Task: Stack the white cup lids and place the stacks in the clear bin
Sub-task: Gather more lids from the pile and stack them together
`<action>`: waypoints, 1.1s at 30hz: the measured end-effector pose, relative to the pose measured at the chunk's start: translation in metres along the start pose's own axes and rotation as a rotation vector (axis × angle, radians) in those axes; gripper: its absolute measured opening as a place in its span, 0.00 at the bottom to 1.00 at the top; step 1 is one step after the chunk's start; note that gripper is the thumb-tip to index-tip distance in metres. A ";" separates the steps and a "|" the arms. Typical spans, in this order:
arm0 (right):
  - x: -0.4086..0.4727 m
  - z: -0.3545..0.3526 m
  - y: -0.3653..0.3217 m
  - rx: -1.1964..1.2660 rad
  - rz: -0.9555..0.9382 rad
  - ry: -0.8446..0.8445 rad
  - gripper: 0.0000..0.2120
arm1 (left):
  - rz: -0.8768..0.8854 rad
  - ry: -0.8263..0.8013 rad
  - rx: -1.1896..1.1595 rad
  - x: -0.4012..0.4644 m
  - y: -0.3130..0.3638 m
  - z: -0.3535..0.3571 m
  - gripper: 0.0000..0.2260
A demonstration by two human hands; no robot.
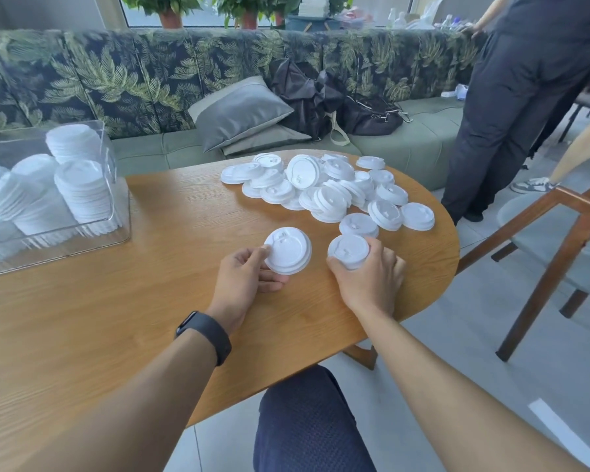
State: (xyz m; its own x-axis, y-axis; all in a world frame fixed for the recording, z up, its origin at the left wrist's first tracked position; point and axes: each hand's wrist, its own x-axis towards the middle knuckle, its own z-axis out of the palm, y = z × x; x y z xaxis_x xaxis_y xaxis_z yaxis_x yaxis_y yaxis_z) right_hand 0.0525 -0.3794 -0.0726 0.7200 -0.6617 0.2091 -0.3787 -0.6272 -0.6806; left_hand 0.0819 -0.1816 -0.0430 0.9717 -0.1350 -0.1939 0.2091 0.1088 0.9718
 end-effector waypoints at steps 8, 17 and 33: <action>-0.045 0.016 -0.039 0.272 -0.111 -0.137 0.36 | -0.016 0.082 -0.042 -0.017 0.006 -0.050 0.10; -0.088 0.043 -0.094 0.529 -0.097 -0.360 0.33 | -0.008 0.227 -0.069 -0.034 0.013 -0.132 0.11; -0.132 0.077 -0.143 0.705 -0.063 -0.605 0.31 | 0.069 0.353 -0.146 -0.057 0.002 -0.164 0.13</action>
State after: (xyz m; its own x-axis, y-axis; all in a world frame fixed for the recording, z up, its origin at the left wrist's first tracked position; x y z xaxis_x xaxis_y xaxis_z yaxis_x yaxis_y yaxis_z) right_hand 0.0568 -0.1707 -0.0565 0.9829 -0.1841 -0.0061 -0.0303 -0.1287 -0.9912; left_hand 0.0445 -0.0123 -0.0516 0.9569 0.2221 -0.1872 0.1303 0.2481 0.9599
